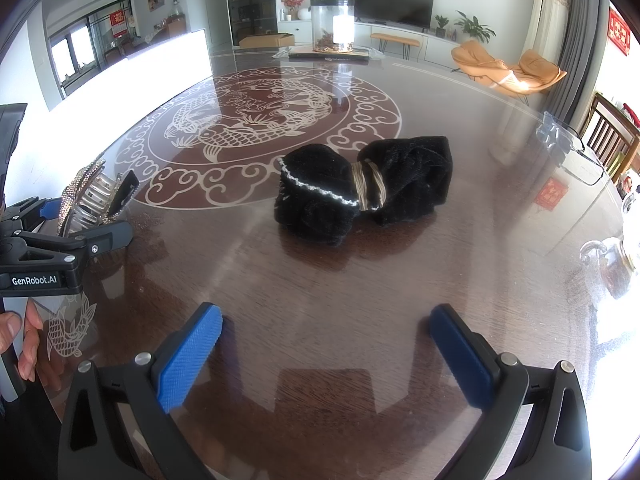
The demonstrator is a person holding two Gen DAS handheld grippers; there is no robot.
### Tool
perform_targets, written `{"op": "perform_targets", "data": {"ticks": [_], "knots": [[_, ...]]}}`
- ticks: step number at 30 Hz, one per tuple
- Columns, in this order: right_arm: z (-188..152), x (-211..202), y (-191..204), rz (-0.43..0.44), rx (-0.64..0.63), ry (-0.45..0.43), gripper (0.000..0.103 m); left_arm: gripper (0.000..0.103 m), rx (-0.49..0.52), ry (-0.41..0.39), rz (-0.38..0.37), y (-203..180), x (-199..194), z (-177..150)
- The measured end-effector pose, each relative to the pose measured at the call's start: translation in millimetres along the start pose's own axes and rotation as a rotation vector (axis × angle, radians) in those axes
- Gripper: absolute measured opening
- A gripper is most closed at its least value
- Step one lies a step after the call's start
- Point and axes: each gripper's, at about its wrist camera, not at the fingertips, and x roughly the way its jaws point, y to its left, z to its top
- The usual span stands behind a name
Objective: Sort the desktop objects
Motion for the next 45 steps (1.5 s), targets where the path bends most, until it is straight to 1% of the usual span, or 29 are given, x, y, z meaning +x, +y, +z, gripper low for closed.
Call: {"op": "perform_targets", "data": {"ticks": [29, 34, 37, 39, 41, 45], "knots": [[0, 0, 0, 0.000, 0.000, 0.000, 0.103, 0.103, 0.001, 0.000, 0.000, 0, 0, 0], [0, 0, 0, 0.000, 0.000, 0.000, 0.103, 0.103, 0.004, -0.001, -0.016, 2, -1, 0], [0, 0, 0, 0.000, 0.000, 0.000, 0.103, 0.103, 0.038, 0.005, -0.036, 2, -2, -1], [0, 0, 0, 0.000, 0.000, 0.000, 0.103, 0.103, 0.109, 0.018, -0.087, 6, -4, -4], [0, 0, 0, 0.000, 0.000, 0.000, 0.103, 0.103, 0.157, 0.025, -0.114, 12, -8, -9], [0, 0, 0, 0.000, 0.000, 0.000, 0.103, 0.103, 0.165, 0.045, -0.128, 26, -14, -15]]}}
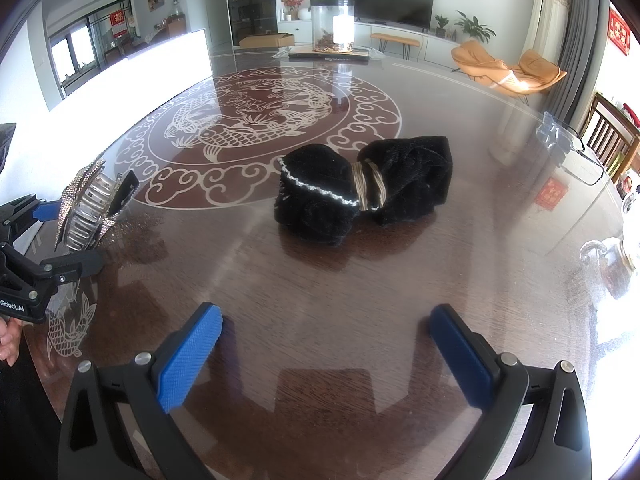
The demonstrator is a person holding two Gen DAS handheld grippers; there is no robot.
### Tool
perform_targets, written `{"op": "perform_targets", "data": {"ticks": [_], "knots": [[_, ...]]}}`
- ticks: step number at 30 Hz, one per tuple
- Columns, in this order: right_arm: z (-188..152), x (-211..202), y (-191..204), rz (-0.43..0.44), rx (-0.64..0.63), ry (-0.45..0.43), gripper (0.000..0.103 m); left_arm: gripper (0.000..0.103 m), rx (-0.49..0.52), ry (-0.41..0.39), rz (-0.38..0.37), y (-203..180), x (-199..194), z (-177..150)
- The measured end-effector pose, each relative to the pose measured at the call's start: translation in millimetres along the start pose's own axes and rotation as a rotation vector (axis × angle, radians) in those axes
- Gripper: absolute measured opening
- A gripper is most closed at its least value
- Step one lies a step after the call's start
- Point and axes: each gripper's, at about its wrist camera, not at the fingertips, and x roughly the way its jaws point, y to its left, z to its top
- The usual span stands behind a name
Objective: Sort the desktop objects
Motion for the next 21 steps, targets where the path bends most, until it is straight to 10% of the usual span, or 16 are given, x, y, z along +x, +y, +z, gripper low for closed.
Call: {"op": "perform_targets", "data": {"ticks": [7, 9, 11, 14, 21], "knots": [[0, 0, 0, 0.000, 0.000, 0.000, 0.103, 0.103, 0.054, 0.062, -0.042, -14, 6, 14], [0, 0, 0, 0.000, 0.000, 0.000, 0.103, 0.087, 0.061, 0.035, -0.075, -18, 2, 17], [0, 0, 0, 0.000, 0.000, 0.000, 0.103, 0.049, 0.053, 0.020, -0.026, -18, 1, 21], [0, 0, 0, 0.000, 0.000, 0.000, 0.103, 0.046, -0.057, 0.006, -0.135, -7, -3, 23], [1, 0, 0, 0.005, -0.001, 0.006, 0.103, 0.046, -0.161, -0.033, -0.070, -1, -16, -3]]}}
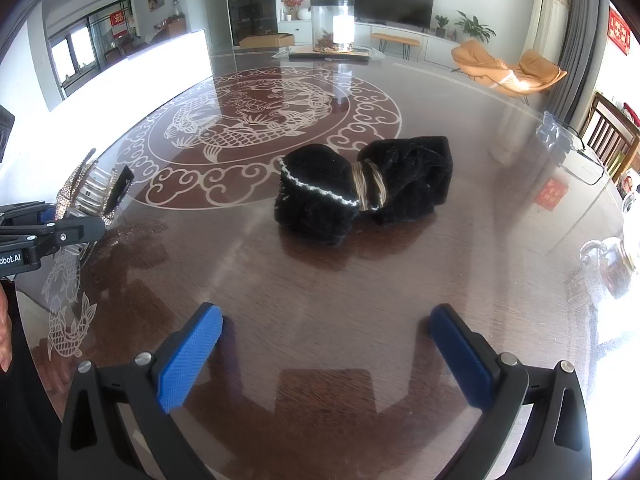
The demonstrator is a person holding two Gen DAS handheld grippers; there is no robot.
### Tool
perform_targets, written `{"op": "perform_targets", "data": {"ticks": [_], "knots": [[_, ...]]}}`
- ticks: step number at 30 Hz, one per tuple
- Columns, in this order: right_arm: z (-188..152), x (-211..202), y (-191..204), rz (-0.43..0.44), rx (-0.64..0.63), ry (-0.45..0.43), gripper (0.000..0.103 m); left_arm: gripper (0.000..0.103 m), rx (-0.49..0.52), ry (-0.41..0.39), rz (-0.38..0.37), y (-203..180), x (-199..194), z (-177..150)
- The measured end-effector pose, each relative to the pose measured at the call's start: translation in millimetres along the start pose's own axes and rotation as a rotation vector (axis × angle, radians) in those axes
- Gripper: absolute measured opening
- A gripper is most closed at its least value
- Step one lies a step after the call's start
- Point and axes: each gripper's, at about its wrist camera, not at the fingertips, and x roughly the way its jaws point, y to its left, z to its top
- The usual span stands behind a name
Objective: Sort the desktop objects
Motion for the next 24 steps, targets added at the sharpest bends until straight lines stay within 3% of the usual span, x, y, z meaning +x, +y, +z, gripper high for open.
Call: {"op": "perform_targets", "data": {"ticks": [2, 6, 8, 9, 11, 12, 14, 21, 24], "knots": [[8, 0, -6, 0.035, 0.045, 0.029, 0.103, 0.046, -0.010, -0.001, 0.011, 1, -6, -8], [40, 9, -42, 0.235, 0.350, 0.071, 0.103, 0.046, -0.016, -0.004, 0.028, 4, -12, -18], [60, 23, -47, 0.204, 0.422, 0.097, 0.103, 0.046, -0.023, 0.001, 0.031, 4, -13, -17], [69, 31, -45, 0.176, 0.417, 0.105, 0.103, 0.046, -0.027, 0.002, 0.030, 4, -13, -17], [84, 37, -33, 0.046, 0.336, 0.101, 0.079, 0.046, -0.025, -0.003, 0.035, 4, -16, -17], [88, 39, -26, 0.004, 0.288, 0.100, 0.048, 0.046, -0.024, -0.008, 0.040, 4, -18, -19], [85, 36, -18, -0.008, 0.246, 0.091, 0.048, 0.046, -0.036, -0.020, 0.044, 8, -23, -23], [28, -4, 7, 0.096, 0.163, 0.096, 0.048, 0.046, -0.122, -0.031, -0.003, 22, -35, -32], [37, -22, 24, 0.129, 0.110, 0.078, 0.048, 0.046, -0.180, -0.074, -0.062, 30, -59, -17]]}}
